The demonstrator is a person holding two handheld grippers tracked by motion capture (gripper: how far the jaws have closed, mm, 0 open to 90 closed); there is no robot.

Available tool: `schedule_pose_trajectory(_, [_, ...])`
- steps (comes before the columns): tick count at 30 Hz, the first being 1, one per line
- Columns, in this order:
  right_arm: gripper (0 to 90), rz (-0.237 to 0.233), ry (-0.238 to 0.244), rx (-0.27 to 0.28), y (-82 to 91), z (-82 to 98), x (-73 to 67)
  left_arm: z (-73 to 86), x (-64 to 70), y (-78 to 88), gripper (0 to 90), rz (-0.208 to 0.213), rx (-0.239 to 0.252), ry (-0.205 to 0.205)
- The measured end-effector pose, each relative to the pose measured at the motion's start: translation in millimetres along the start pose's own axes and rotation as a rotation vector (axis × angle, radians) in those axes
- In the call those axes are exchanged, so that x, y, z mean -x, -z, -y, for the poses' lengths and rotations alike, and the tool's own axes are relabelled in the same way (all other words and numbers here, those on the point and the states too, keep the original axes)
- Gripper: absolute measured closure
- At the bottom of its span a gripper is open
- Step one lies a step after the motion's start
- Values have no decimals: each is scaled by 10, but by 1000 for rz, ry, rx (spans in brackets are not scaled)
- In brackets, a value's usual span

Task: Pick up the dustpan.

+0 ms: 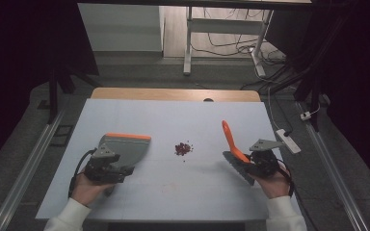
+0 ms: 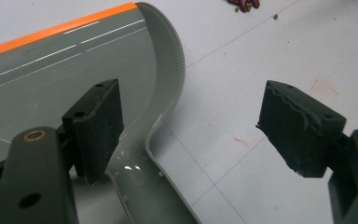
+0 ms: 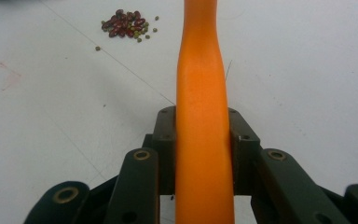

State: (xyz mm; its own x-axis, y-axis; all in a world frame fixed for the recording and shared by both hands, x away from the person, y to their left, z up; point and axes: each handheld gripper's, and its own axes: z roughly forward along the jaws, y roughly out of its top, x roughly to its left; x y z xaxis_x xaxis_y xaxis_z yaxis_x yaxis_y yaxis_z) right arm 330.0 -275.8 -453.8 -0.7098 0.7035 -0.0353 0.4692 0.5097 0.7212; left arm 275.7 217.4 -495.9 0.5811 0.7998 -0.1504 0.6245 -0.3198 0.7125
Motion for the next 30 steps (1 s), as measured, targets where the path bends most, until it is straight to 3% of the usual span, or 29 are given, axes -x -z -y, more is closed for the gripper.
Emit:
schedule_pose_trajectory(18, [699,15,16,7,15,-14,-23,-8,-9,31,227,-23,-4,24])
schedule_pose_trajectory(30, [699,17,19,6,8,-17,-23,-69,59,73,181,-8,19,20])
